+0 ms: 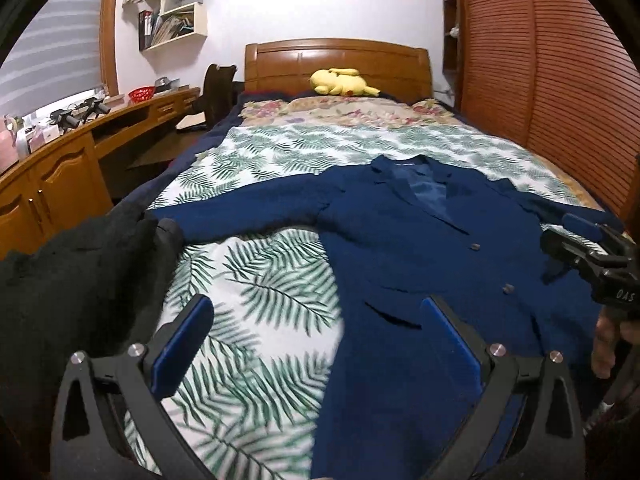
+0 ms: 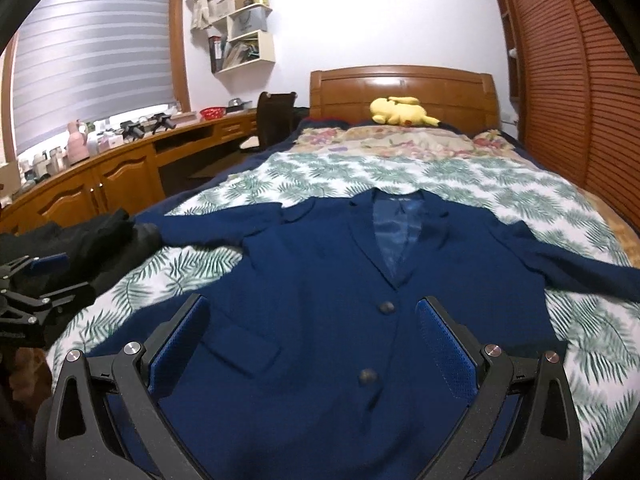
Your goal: Fold large clothes
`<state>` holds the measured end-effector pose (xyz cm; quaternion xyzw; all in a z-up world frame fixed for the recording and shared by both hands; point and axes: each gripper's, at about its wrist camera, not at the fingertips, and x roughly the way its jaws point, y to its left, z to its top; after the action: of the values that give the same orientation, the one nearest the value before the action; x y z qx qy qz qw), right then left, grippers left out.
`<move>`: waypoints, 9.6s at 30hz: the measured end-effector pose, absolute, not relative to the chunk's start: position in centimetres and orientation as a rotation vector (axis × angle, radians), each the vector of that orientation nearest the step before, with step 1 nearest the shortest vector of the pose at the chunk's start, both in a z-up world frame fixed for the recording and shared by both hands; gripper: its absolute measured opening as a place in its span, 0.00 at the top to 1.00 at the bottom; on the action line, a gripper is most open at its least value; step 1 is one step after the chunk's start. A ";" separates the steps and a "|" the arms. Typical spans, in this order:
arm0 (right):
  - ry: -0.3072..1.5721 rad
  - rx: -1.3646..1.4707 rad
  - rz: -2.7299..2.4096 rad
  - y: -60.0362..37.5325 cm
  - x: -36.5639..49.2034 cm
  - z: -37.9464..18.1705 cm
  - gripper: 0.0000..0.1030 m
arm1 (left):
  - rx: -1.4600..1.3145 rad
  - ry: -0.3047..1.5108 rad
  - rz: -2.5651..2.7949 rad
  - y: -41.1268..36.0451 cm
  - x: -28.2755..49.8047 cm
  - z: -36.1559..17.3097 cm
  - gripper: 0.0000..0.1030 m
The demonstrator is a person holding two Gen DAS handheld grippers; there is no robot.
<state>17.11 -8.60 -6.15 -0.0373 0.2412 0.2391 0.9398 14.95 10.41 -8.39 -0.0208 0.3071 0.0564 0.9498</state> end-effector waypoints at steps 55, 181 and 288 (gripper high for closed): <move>0.672 -0.247 0.489 -4.4 25.1 -14.7 0.00 | -0.412 0.991 0.253 27.3 40.9 -20.3 0.79; 0.617 -0.155 0.467 -14.4 19.7 -9.3 0.00 | -0.062 0.768 -0.151 3.3 23.6 -5.7 0.89; 0.896 -0.310 0.496 -8.6 22.5 -12.6 0.90 | -0.038 0.600 -0.167 6.0 16.6 -6.7 0.89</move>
<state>22.48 -8.62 -12.64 -0.1476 0.4271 0.2365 0.8602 16.55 6.00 -6.66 -0.0185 0.2952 -0.0820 0.9517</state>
